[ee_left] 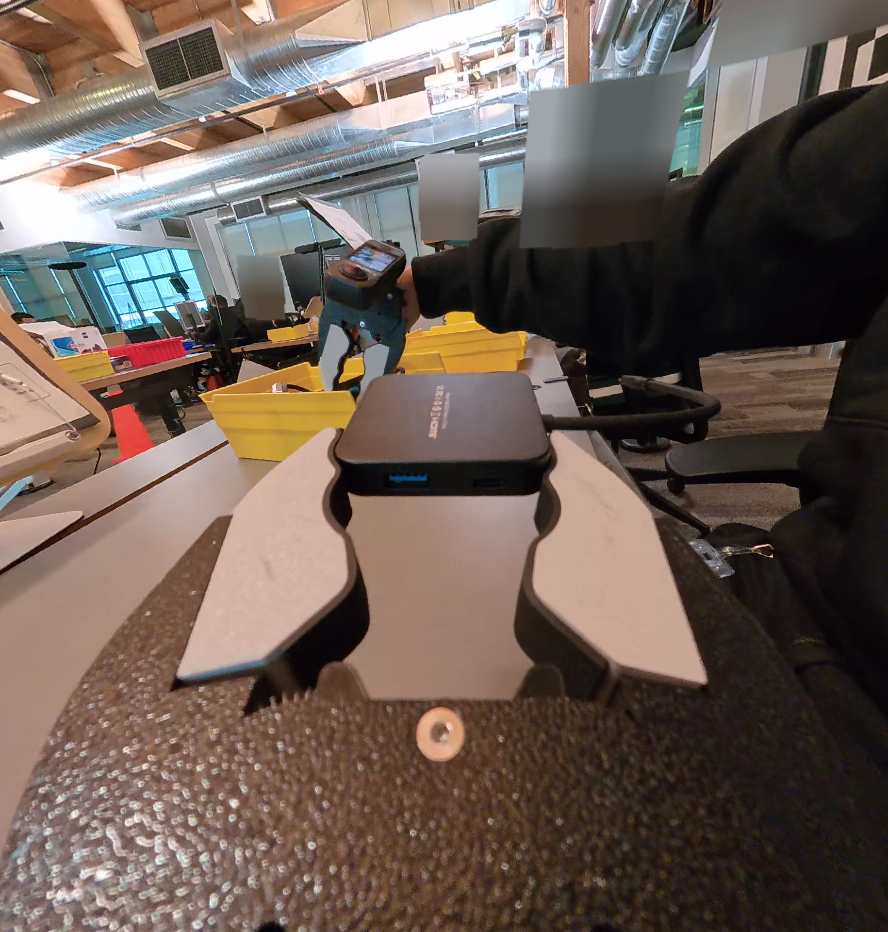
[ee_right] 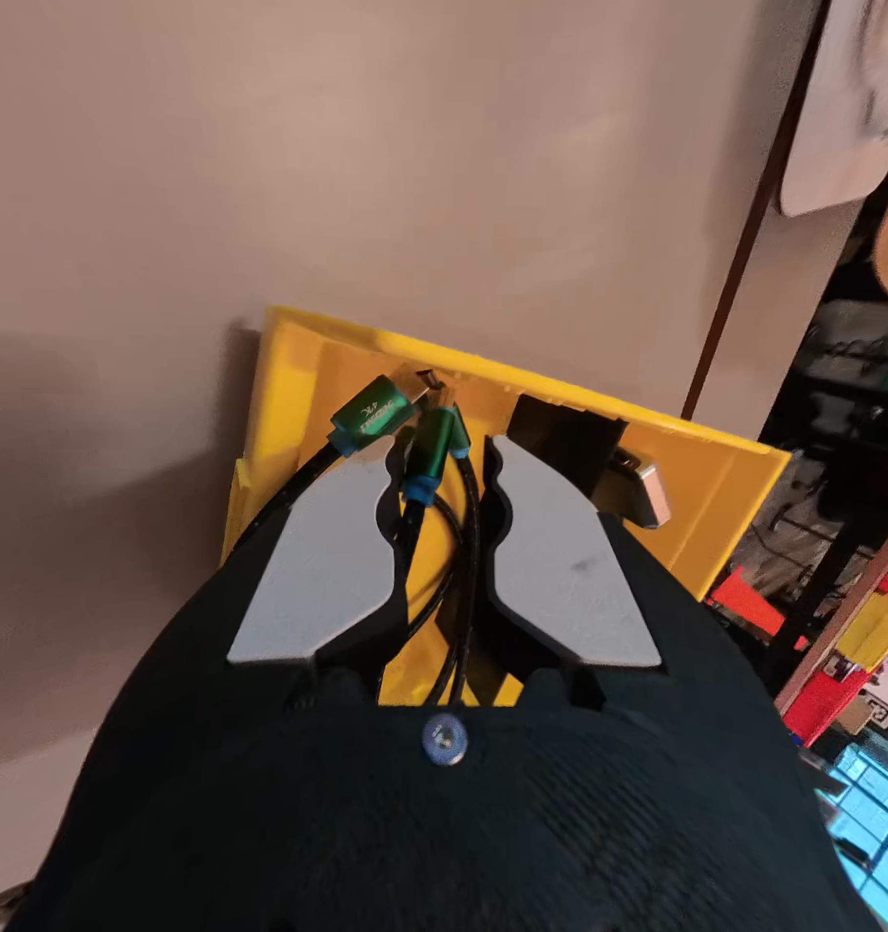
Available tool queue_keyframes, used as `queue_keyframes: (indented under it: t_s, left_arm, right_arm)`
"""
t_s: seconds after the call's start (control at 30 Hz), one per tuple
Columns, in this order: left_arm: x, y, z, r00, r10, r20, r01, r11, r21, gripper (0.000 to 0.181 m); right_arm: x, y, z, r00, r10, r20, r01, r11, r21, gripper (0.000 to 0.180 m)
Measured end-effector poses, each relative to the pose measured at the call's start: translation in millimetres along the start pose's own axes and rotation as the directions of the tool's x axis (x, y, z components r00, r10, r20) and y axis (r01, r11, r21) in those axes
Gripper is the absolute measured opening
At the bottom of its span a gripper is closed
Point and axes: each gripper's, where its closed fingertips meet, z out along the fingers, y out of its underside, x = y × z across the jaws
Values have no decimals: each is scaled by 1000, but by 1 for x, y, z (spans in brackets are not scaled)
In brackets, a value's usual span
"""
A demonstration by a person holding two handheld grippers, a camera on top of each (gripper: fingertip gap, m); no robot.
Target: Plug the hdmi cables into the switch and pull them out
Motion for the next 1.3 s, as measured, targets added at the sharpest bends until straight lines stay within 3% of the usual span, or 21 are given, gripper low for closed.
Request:
queue_keyframes:
  t_s: [0.23,0.3,0.43,0.57,0.67,0.83,0.97,1.1,1.17,1.2,1.3]
  left_arm:
    - [2,-1,1,1000,-7,-11,7,1000,10,72]
    - [2,-1,2,1000,-9,-14,9,1000,11,72]
    - [5,-2,5,1000,-8,-23,9,1000,12,72]
    - [7,-4,6,1000,-2,-28,3,1000,14,72]
    - [9,-6,6,1000,-1,-31,2,1000,21,72]
    - [10,-9,5,999,3,-38,-3,1000,22,72]
    - [12,-9,7,998,-12,-56,14,999,42,72]
    - [17,-5,12,997,-10,-72,11,1000,22,72]
    - [19,-4,14,997,-6,-79,7,1000,10,72]
    - [20,-3,15,997,-6,-82,6,1000,7,72]
    - [20,-3,15,997,-9,-81,9,1000,8,72]
  right_arm:
    - [-12,-6,-31,993,91,81,-92,996,16,56]
    - [-17,-8,-40,986,127,111,-131,991,31,57]
    - [-15,5,-41,988,147,41,-146,989,-28,59]
    - [-21,-9,-56,981,190,24,-191,981,44,57]
    - [-45,-28,-69,975,200,95,-209,973,95,57]
    - [-112,14,-57,981,106,164,-84,987,-135,49]
    - [-134,38,-37,990,82,118,-66,989,-130,43]
    - [-127,58,-22,1000,11,-17,-14,984,-179,37]
    - [-116,62,-18,996,-2,-90,-16,981,-193,19]
    - [-117,62,-17,996,16,-85,-32,981,-190,6]
    - [-120,59,-22,997,71,-31,-75,981,-176,6]
